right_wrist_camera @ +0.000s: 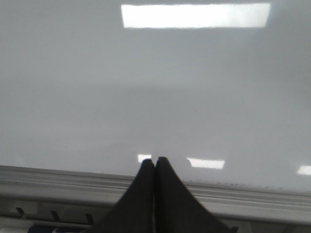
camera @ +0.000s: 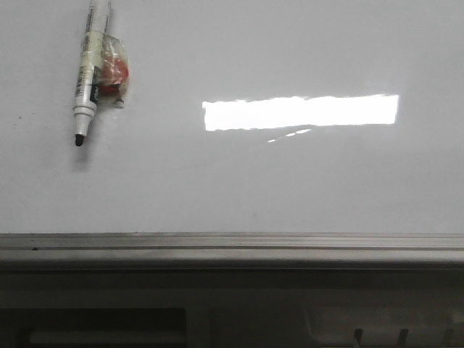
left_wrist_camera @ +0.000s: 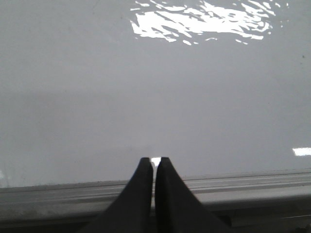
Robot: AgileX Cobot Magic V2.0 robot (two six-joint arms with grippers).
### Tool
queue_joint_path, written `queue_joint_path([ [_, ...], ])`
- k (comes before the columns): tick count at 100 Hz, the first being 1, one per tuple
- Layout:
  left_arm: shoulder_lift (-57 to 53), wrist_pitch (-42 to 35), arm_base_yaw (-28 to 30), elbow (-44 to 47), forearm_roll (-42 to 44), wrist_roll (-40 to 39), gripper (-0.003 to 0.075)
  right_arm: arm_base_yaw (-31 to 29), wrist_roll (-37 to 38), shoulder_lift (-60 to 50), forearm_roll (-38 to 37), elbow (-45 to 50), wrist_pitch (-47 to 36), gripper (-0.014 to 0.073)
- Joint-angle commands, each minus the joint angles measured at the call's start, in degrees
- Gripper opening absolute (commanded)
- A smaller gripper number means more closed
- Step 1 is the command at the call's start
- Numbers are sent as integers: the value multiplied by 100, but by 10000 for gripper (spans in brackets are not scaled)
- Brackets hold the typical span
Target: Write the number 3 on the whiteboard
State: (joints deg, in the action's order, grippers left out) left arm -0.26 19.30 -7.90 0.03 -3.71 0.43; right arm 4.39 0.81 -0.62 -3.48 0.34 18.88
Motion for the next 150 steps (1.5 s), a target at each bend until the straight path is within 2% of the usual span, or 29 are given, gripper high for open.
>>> queue_joint_path([
  [1, -135, -258, 20, 60, -19, -43, -21, -49, -3, -87, -85, 180, -67, -61],
  [80, -135, -300, 20, 60, -27, -43, -21, -49, -3, -87, -108, 180, -67, -61],
  [85, -135, -441, 20, 60, -302, -43, -21, -49, -3, -87, -108, 180, -67, -61],
  [93, -135, -796, 20, 60, -1815, -98, -21, -49, -3, -87, -108, 180, -192, -61],
  [97, -135, -982, 20, 60, -2162, -43, -21, -49, -3, -87, -108, 180, -352, -61],
  [108, -135, -1584, 29, 60, -3181, -43, -21, -49, -3, -87, -60, 180, -1287, -61],
  [114, -135, -1882, 29, 48, -3997, -43, -21, -49, -3, -87, 529, 180, -1995, -61],
  [121, -135, -2220, 29, 48, -4573, -43, -21, -49, -3, -87, 1455, 180, -2779, -61],
  [125, -135, -2384, 29, 48, -4783, -43, -21, -49, -3, -87, 1884, 180, -3076, -61],
  [131, -135, -2571, 29, 48, -4936, -43, -21, -49, -3, -87, 1985, 180, -3255, -61],
  [150, -135, -2748, 29, 48, -4936, -43, -21, -49, -3, -87, 1995, 144, -2837, -61],
])
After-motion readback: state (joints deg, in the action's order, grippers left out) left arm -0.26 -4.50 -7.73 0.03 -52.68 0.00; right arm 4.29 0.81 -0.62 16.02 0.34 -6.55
